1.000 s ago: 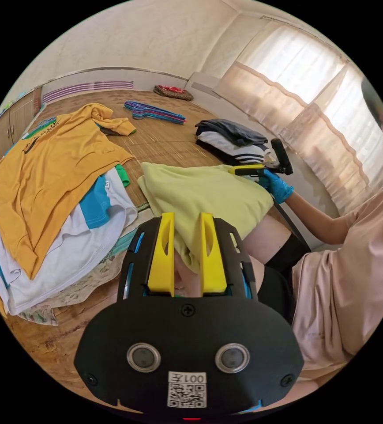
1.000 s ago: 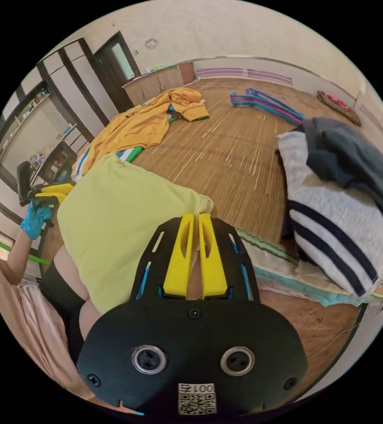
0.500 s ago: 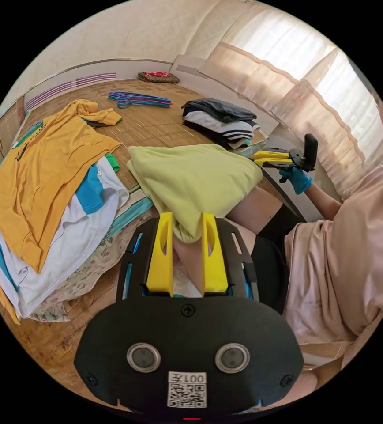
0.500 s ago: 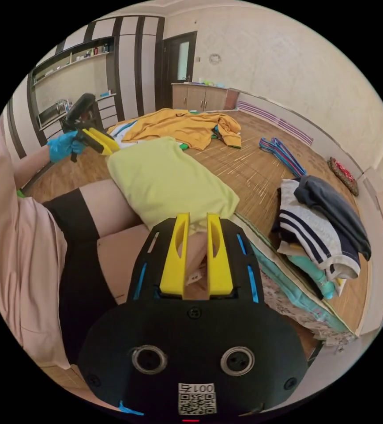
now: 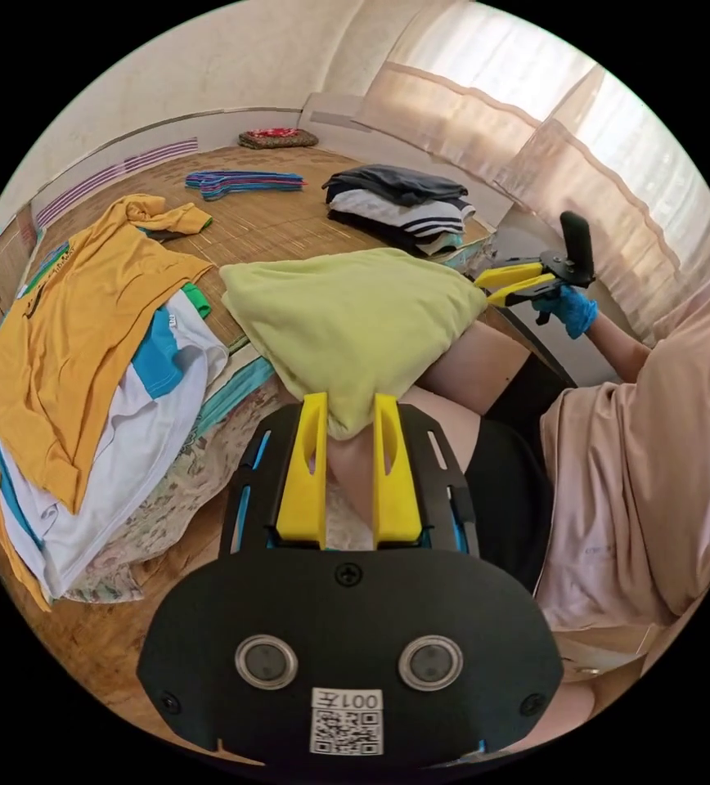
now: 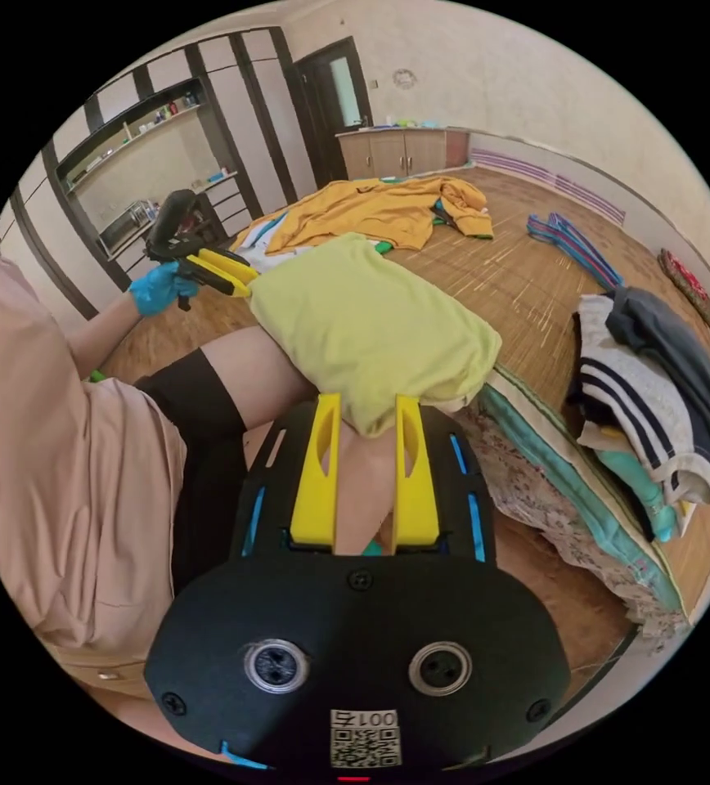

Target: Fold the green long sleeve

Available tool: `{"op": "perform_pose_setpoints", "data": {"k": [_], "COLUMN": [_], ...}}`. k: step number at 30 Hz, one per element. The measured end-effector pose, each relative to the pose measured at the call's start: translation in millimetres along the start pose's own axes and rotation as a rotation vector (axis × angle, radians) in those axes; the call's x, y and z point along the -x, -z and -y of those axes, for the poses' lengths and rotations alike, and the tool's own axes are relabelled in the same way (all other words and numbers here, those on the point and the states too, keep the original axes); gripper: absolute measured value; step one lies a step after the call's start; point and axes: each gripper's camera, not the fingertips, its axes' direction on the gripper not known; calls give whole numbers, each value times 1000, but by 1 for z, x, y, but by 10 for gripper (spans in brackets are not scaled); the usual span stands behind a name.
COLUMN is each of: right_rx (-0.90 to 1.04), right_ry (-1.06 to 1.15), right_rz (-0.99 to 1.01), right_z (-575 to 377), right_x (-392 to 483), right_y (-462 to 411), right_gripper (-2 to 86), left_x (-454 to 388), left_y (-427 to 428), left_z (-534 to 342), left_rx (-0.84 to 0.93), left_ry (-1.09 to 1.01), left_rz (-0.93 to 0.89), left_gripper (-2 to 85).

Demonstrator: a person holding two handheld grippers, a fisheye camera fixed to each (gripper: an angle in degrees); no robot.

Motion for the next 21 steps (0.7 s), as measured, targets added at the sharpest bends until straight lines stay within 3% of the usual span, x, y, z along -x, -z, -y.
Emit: {"op": "perform_pose_setpoints", "data": {"k": [5, 18, 21], "right_rx": [23, 130, 131], "right_ry": [-19, 108, 97], "right_rz": [-14, -313, -224], "right_z": [8, 24, 23], "right_x": [8, 54, 47], "right_y": [-19, -20, -26], "right_gripper": [42, 12, 17], "left_x": [2, -17, -12], "left_y": [1, 10, 6], "left_z": [-12, -23, -23], "left_rx": [-59, -50, -24], "left_ry": [23, -37, -7], "left_rz": [-30, 27, -6], "left_gripper": [4, -12, -2]}}
